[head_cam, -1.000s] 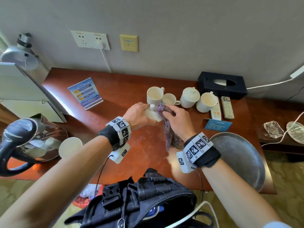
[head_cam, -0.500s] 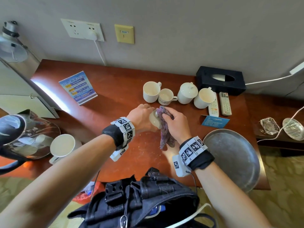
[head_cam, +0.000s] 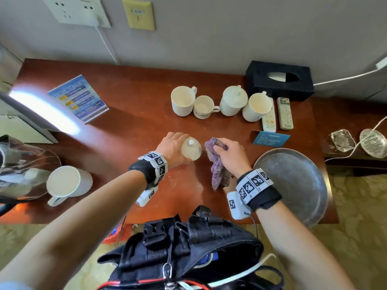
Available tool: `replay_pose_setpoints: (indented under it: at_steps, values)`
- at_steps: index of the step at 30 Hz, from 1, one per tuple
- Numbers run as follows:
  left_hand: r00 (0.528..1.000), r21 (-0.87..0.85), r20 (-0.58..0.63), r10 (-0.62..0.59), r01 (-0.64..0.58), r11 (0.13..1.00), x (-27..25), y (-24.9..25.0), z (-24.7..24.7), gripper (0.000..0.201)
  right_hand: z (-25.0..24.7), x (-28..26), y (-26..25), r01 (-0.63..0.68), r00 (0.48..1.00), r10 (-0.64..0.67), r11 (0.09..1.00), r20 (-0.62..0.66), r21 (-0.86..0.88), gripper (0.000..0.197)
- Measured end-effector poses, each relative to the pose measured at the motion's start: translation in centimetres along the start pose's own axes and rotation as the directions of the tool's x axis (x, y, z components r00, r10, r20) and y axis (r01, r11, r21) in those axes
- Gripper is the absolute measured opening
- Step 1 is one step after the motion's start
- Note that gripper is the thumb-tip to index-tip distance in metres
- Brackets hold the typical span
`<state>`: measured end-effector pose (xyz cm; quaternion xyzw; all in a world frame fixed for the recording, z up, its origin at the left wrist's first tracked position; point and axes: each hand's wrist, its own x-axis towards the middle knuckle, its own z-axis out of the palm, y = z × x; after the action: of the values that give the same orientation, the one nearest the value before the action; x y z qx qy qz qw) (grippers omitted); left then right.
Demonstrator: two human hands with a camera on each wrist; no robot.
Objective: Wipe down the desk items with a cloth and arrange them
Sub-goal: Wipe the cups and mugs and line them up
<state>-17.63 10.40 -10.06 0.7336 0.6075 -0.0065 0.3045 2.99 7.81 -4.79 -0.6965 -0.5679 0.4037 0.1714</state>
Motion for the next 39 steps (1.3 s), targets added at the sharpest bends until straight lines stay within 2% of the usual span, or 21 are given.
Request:
replay_pose_setpoints:
  at_steps: [3, 7, 13, 19, 24, 29, 36, 39]
  values:
    - [1.0, 0.109, 0.029, 0.001, -0.004, 0.994, 0.5, -0.4, 0.9, 0.1, -0.2, 0.2, 0.5, -0.001, 1.0, 0.001, 1.0, 0.007, 0.016, 0.032]
    - [0.998, 0.177, 0.052, -0.018, 0.008, 0.984, 0.8, -1.1, 2.1, 0.102, -0.3, 0.6, 0.8, 0.005, 0.999, -0.003, 0.999, 0.045, -0.05, 0.033]
    - [0.997, 0.198, 0.023, -0.076, 0.07, 0.978, 0.8, -1.4, 3.2, 0.102, 0.0, 0.6, 0.8, -0.007, 0.994, 0.017, 0.996, 0.107, -0.092, 0.032]
    - [0.995, 0.183, 0.012, -0.095, 0.091, 0.979, 0.6, -1.6, 3.9, 0.099, 0.2, -0.2, 0.7, -0.026, 0.993, 0.039, 0.992, 0.111, -0.121, 0.032]
    - [0.992, 0.106, -0.06, -0.111, 0.117, 0.987, -0.3, -1.9, 3.5, 0.103, 0.1, -0.9, -0.3, 0.003, 0.994, 0.013, 0.989, 0.108, -0.15, 0.032]
    - [0.971, -0.006, -0.18, -0.159, 0.161, 0.987, -3.0, -2.8, 1.1, 0.099, 1.8, -1.1, -3.4, 0.099, 0.988, -0.08, 0.985, 0.131, -0.141, 0.032]
    - [0.892, -0.206, -0.354, -0.28, 0.217, 0.954, -8.9, -5.9, -4.6, 0.093, 7.2, -0.5, -8.9, 0.244, 0.955, -0.232, 0.969, 0.187, -0.047, 0.032]
    - [0.861, -0.243, -0.395, -0.32, 0.238, 0.941, -11.7, -7.8, -6.2, 0.093, 9.6, -0.4, -10.9, 0.25, 0.949, -0.251, 0.968, 0.189, 0.026, 0.031]
